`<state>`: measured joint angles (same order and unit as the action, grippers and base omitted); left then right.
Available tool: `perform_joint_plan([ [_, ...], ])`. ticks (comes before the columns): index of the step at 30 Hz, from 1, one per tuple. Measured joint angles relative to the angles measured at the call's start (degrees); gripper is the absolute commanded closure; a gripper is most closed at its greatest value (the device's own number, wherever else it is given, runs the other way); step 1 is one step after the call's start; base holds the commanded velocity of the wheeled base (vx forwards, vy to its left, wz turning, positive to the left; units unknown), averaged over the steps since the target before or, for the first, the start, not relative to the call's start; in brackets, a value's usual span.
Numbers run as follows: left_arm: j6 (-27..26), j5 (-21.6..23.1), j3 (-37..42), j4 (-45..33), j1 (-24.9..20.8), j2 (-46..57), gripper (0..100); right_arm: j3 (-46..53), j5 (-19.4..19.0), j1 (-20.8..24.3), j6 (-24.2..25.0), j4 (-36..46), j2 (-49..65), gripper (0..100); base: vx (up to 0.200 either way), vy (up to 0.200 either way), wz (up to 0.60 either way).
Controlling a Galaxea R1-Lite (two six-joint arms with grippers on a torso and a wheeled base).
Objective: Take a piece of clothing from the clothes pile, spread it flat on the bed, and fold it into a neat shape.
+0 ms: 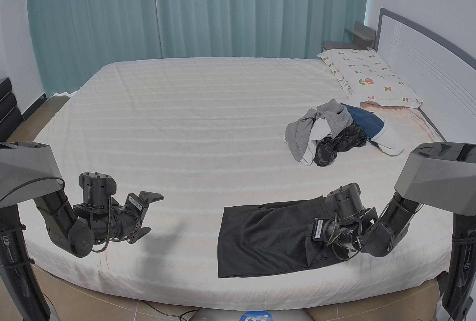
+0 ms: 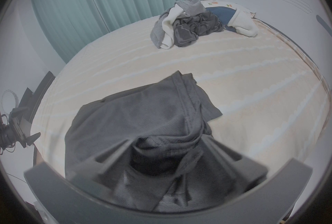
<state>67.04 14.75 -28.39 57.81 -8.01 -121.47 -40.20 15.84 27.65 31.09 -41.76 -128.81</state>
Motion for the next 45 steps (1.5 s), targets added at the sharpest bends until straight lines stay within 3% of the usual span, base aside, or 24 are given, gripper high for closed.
perform_joint_plan([
  [6, 0.00, 0.11, 0.00, -0.02, 0.00, 0.00, 0, 4.53, -1.11, -2.16, -0.09, -0.38, 3.80, 100, 0.000, 0.000, 0.00],
  [14, 0.00, 0.18, 0.01, 0.00, 0.00, 0.00, 0, 12.23, -8.14, -6.75, 0.63, -0.73, 8.52, 100, 0.000, 0.000, 0.00],
  [19, 0.00, 0.20, 0.01, 0.00, 0.00, 0.00, 0, 14.25, -9.87, -8.30, 0.88, -0.88, 8.72, 100, 0.000, 0.000, 0.00],
  [20, 0.00, 0.18, 0.01, 0.00, 0.00, 0.00, 0, 14.58, -9.87, -8.44, 0.90, -1.39, 8.68, 0, 0.000, 0.000, 0.00],
  [29, 0.00, 0.20, 0.01, 0.00, 0.00, 0.00, 0, 17.34, -10.31, -10.05, 0.77, -10.65, 8.44, 0, 0.000, 0.000, 0.00],
  [35, -0.01, 0.11, 0.01, 0.00, 0.00, 0.00, 0, 16.88, -16.48, -14.25, 1.16, -15.32, 9.05, 0, 0.000, 0.000, 0.00],
  [45, -0.09, -0.11, 0.01, 0.00, 0.00, 0.00, 0, 5.81, -24.97, -16.58, 12.43, -15.76, 2.56, 0, 0.000, 0.000, 0.00],
])
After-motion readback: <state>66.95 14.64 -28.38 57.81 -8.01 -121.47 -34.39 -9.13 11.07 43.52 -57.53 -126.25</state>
